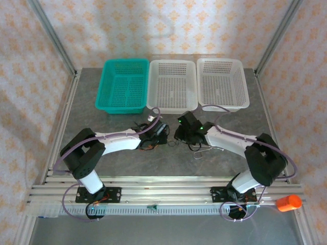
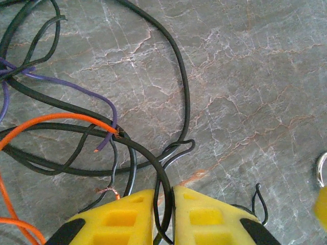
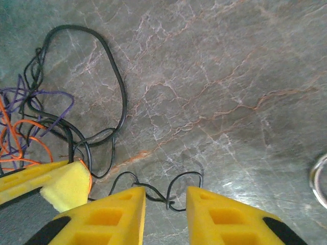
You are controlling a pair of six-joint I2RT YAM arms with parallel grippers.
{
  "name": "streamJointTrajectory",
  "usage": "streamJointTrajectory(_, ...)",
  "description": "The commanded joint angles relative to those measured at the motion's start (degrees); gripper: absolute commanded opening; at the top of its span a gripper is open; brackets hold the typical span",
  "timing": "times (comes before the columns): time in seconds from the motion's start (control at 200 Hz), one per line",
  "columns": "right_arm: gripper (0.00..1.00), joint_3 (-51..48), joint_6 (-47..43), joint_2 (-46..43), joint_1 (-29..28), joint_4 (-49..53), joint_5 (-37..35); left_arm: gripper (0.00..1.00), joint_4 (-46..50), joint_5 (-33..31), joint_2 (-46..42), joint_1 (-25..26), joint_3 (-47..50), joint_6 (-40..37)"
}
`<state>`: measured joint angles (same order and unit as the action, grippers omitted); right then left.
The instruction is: Untangle the cables
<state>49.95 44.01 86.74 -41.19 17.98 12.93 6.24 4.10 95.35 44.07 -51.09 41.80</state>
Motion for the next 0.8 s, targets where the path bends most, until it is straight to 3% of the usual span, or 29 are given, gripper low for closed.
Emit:
streamJointTrajectory(0.0, 0.27, 2.7, 2.2, 2.1, -1.0, 3.9, -3.9, 0.17, -1.3, 0.1, -1.7, -0.8, 1.1, 0.7)
streamJointTrajectory(0.796, 0.25, 6.1, 0.0, 9.2, -1.7, 5.1, -0.3, 0.17, -1.8, -0.6, -2.0, -0.7, 1.7, 0.9)
